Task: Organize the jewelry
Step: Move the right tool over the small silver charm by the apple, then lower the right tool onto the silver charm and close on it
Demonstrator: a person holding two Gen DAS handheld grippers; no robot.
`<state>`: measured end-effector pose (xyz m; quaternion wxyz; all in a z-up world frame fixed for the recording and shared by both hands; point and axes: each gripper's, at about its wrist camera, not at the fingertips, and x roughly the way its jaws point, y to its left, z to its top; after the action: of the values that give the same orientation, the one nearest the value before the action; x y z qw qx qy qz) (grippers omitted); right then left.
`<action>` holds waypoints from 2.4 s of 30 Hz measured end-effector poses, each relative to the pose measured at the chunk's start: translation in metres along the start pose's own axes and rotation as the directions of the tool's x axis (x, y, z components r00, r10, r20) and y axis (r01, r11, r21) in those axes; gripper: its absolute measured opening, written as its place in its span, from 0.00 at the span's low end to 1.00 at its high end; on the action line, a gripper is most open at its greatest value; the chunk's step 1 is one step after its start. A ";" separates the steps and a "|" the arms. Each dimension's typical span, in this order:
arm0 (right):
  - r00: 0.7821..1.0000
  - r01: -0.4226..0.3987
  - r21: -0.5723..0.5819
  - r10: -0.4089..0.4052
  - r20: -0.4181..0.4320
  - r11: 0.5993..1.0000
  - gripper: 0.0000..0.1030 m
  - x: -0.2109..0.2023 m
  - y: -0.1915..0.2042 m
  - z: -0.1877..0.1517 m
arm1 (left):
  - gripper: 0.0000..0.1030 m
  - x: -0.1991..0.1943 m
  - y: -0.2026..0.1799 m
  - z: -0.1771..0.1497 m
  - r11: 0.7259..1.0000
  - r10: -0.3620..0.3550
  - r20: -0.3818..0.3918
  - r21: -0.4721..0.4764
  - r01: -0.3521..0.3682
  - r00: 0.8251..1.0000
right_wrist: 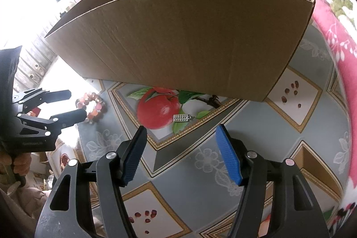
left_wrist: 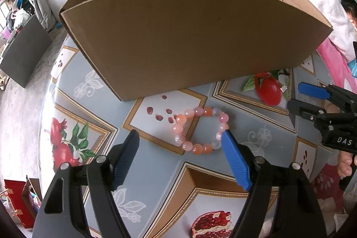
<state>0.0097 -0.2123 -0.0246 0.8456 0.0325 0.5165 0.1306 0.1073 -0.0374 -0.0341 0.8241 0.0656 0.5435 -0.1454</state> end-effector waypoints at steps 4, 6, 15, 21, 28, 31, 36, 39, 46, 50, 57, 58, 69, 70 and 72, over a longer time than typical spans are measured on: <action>1.000 0.001 0.001 -0.001 0.000 1.000 0.60 0.000 0.000 0.000 | 0.72 0.000 0.001 0.000 1.000 0.001 -0.002 0.000 -0.001 1.000; 1.000 0.001 0.001 -0.001 0.000 1.000 0.60 0.000 0.000 0.000 | 0.72 0.000 0.002 0.000 1.000 0.002 -0.003 0.000 -0.002 1.000; 1.000 0.001 0.001 -0.001 0.000 1.000 0.60 0.000 0.000 0.000 | 0.72 0.001 0.001 0.001 1.000 0.006 -0.005 0.001 -0.006 1.000; 1.000 0.001 0.002 -0.001 0.000 1.000 0.60 0.000 -0.001 0.000 | 0.72 0.001 0.001 0.001 1.000 0.007 -0.005 0.002 -0.007 1.000; 1.000 0.000 0.000 0.000 0.001 1.000 0.60 0.000 -0.001 0.000 | 0.73 0.002 0.000 0.001 1.000 0.006 -0.002 0.004 -0.006 1.000; 1.000 0.001 -0.001 -0.001 0.000 1.000 0.60 0.000 0.000 0.001 | 0.73 -0.001 0.002 -0.004 1.000 -0.012 0.038 0.012 0.012 0.999; 1.000 0.000 0.007 0.000 0.006 1.000 0.60 0.001 -0.001 0.001 | 0.73 -0.011 0.000 -0.020 0.992 -0.103 0.118 0.088 0.093 0.988; 1.000 -0.006 0.008 0.006 0.010 1.000 0.60 0.001 -0.001 0.001 | 0.73 -0.017 -0.005 -0.027 0.978 -0.190 0.142 0.115 0.175 0.971; 0.999 -0.029 0.025 0.029 0.021 0.999 0.60 0.000 -0.005 0.002 | 0.52 -0.022 -0.014 -0.032 0.958 -0.248 0.165 0.189 0.217 0.954; 0.999 -0.037 0.031 0.036 0.028 0.999 0.60 0.001 -0.006 0.002 | 0.35 -0.011 -0.013 -0.032 0.960 -0.240 0.133 0.179 0.215 0.962; 0.998 -0.043 0.038 0.041 0.037 0.998 0.60 0.002 -0.008 0.002 | 0.14 -0.007 -0.016 -0.032 0.968 -0.186 0.150 0.198 0.154 0.971; 0.998 -0.042 0.037 0.041 0.038 0.998 0.60 -0.001 -0.010 0.002 | 0.11 -0.007 -0.016 -0.031 0.970 -0.177 0.153 0.197 0.146 0.972; 0.998 -0.003 -0.031 0.005 0.066 1.000 0.47 0.003 0.008 0.014 | 0.09 -0.006 -0.015 -0.030 0.972 -0.181 0.161 0.178 0.152 0.970; 0.998 0.004 -0.039 -0.002 0.066 0.999 0.43 0.005 0.011 0.015 | 0.09 -0.006 -0.013 -0.030 0.973 -0.182 0.161 0.171 0.154 0.970; 0.998 0.019 -0.058 -0.015 0.059 0.998 0.39 0.011 0.015 0.018 | 0.09 -0.006 -0.011 -0.029 0.975 -0.180 0.161 0.160 0.154 0.970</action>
<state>0.0270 -0.1932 -0.0228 0.8621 0.0071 0.4876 0.1374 0.0759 -0.0393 -0.0401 0.8462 0.0670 0.4608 -0.2590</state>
